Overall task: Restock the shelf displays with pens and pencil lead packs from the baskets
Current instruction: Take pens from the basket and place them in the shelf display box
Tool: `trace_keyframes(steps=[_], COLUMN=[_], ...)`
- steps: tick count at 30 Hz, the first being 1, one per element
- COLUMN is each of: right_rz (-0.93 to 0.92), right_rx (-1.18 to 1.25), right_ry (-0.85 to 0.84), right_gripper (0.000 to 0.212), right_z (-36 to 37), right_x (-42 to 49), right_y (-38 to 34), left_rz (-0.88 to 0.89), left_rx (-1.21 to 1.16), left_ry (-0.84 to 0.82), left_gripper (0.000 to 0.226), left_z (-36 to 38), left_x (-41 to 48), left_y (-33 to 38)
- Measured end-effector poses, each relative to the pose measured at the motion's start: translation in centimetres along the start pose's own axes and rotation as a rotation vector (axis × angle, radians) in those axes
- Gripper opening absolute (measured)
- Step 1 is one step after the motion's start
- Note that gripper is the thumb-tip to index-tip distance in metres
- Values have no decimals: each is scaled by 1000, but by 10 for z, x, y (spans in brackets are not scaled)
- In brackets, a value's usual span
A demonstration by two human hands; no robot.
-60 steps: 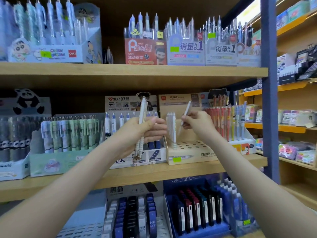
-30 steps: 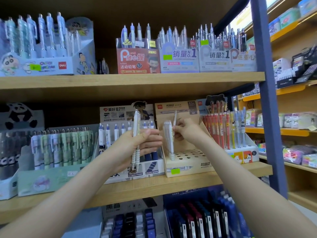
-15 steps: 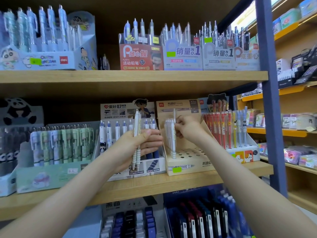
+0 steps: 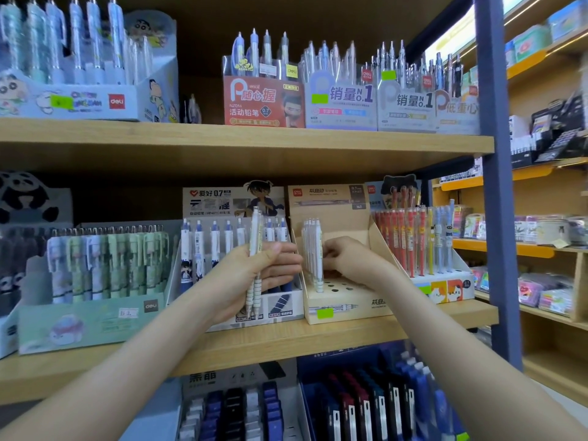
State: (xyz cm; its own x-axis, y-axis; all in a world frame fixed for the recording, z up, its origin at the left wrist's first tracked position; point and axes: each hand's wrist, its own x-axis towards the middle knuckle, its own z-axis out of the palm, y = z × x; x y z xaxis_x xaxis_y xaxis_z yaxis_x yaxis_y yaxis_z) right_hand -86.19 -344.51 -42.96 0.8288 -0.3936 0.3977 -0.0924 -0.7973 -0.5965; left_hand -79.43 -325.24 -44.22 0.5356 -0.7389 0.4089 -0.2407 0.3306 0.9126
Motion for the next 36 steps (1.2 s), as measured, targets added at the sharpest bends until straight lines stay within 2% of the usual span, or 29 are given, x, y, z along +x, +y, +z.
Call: trace_keyframes(steps=[9,19,26,32,36], right_rz=[-64,-173,-237,-136,-176], right_rx=[141,84,156,182,184], right_ry=[110,128,204,75,64], right_gripper=[12,13,9,16,12], right_z=[5,1,1,-4,-7], right_x=[0,-6,-10,-7,-9], right_y=[8,8,11,15,12], left_rz=[0,-2,-11,-77,-107], left_rx=[23,47,28,45,30], left_ry=[-6,4,33,23,40], left_gripper=[28,26,26,24,24], left_z=[2,8,13,17,17], left_x=[1,3,3,4,5], left_y=[-1,0,2,3,5])
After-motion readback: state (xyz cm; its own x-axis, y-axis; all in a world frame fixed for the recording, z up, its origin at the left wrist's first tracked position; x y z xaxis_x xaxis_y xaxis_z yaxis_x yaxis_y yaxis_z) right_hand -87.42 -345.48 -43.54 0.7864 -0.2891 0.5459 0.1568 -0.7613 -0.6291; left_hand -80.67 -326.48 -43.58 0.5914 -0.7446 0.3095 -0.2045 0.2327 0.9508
